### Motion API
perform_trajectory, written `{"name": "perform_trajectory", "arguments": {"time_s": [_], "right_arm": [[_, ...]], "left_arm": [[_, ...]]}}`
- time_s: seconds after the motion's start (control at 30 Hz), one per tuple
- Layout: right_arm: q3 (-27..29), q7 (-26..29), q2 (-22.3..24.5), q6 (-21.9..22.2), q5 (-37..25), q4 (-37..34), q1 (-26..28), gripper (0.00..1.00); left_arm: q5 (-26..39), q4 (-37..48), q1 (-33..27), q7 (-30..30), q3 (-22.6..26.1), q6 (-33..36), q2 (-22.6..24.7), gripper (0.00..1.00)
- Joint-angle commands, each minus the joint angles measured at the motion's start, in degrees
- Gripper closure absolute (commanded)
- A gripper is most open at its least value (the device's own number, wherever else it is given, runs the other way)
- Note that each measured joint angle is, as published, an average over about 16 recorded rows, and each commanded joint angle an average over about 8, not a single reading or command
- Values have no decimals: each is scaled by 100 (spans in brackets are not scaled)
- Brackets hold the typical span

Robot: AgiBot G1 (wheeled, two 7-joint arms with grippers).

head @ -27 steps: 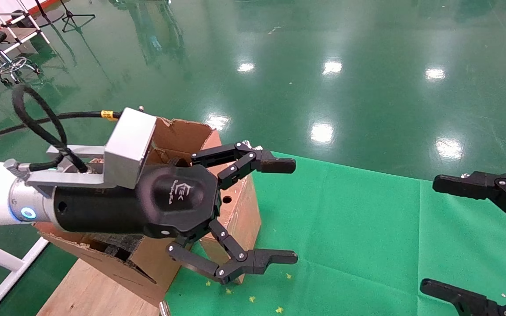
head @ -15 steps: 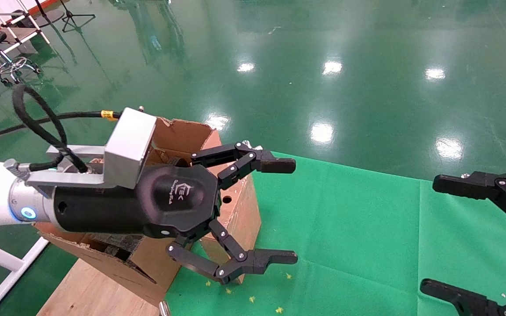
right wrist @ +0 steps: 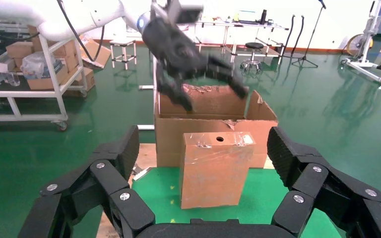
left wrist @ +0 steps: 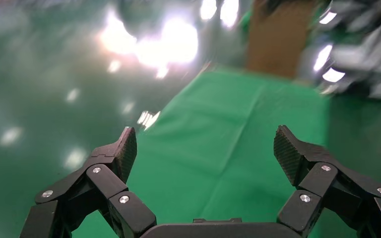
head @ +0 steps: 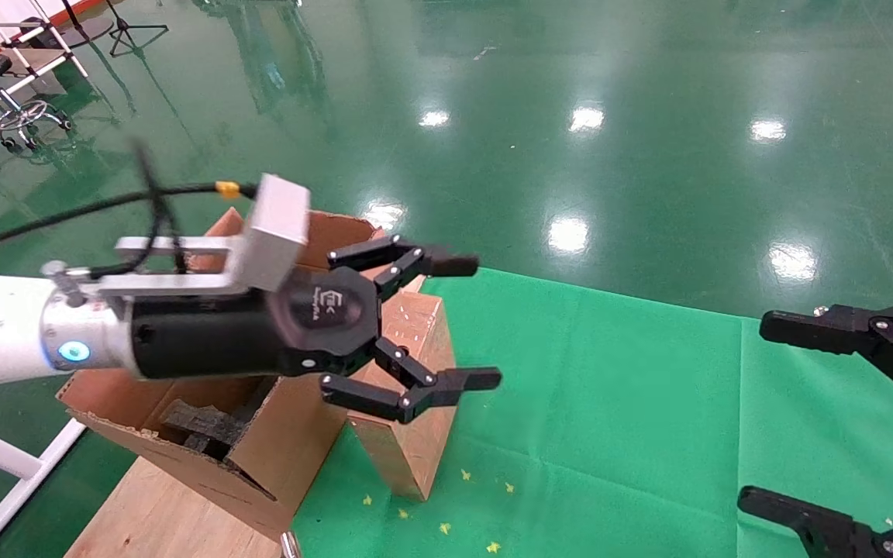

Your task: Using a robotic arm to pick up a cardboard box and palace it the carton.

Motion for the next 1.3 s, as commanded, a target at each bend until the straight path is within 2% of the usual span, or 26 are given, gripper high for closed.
{"name": "perform_trajectory", "arguments": {"time_s": [0.03,0.3,0.47,0.67,0.83,1.1,1.3], "right_arm": [[0,0,0,0,0,0,0,100],[0,-1,0,0,0,-2,0,100],[-1,-2,0,0,0,-3,1,100],[-2,-2,1,0,1,-4,1,100],[-3,-3,1,1,2,-4,2,100],[-5,-4,2,1,3,-4,2,100],[-6,-4,2,2,3,-4,2,100]], "left_arm": [[164,-27,-12,-124,62,-161,-55,0],[481,-127,-124,-234,171,-375,-119,0],[1379,-267,-495,-753,441,-799,-129,0],[2838,-336,-1240,-2007,961,-1085,7,0],[3817,-356,-1900,-3247,1332,-912,212,0],[4742,-362,-2725,-5232,1809,-110,631,0],[5182,-373,-3043,-6079,2075,343,902,0]]}}
